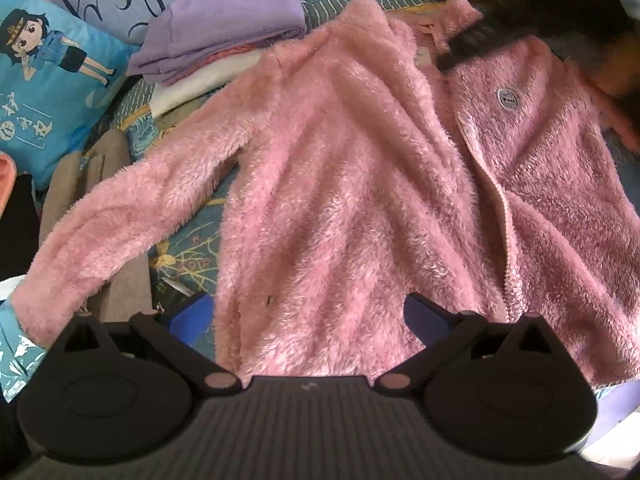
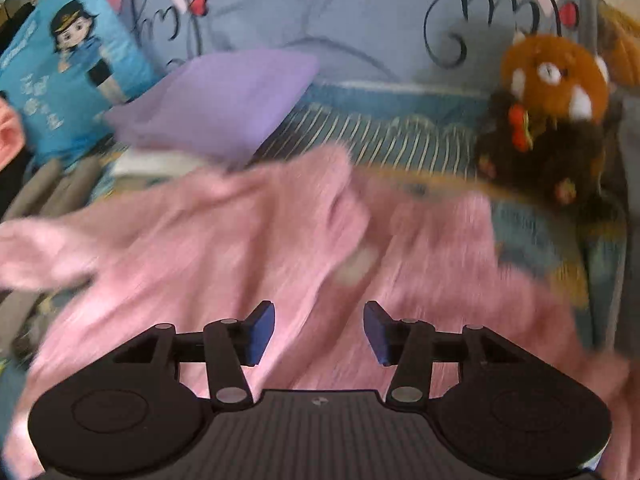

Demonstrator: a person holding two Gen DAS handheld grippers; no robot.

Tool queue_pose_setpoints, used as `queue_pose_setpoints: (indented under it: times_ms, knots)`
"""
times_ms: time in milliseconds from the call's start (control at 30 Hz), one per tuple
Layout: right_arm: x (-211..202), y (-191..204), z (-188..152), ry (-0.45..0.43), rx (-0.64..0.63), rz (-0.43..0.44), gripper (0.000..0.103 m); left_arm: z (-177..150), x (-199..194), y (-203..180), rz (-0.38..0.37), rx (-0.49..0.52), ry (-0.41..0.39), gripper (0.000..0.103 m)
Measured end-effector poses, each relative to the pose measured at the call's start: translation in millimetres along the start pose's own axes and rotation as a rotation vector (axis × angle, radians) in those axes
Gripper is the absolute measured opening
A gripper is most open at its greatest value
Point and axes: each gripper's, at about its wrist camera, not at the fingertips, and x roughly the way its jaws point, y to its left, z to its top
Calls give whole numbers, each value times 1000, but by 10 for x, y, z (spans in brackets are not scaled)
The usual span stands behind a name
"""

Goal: Fold clothes

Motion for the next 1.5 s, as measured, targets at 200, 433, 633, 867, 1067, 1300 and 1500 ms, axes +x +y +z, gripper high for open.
queue_pose_setpoints:
  times_ms: [200,433,633,867,1067,1300,1500]
  knots:
    - [572,-312,255,9,96,38,19,-21,28,69,18,-5,17,103]
    - [707,-411,284,28,159,103,0,4,95,182,25,-45,37,103]
    - [389,-503,406,-50,136,-14,0,114,138,211,16,-54,34,103]
    - [515,-653,426,18,167,-61,0,208,142,150,0,-49,19,103]
    - [412,-570,350,10,198,69,41,198,150,108,-4,-34,21,103]
    - [700,-491,195,59,270,125,40,159,133,54,-4,-9,22,103]
    - [735,-580,216,44,347,140,12,110,144,36,0,0,27,103]
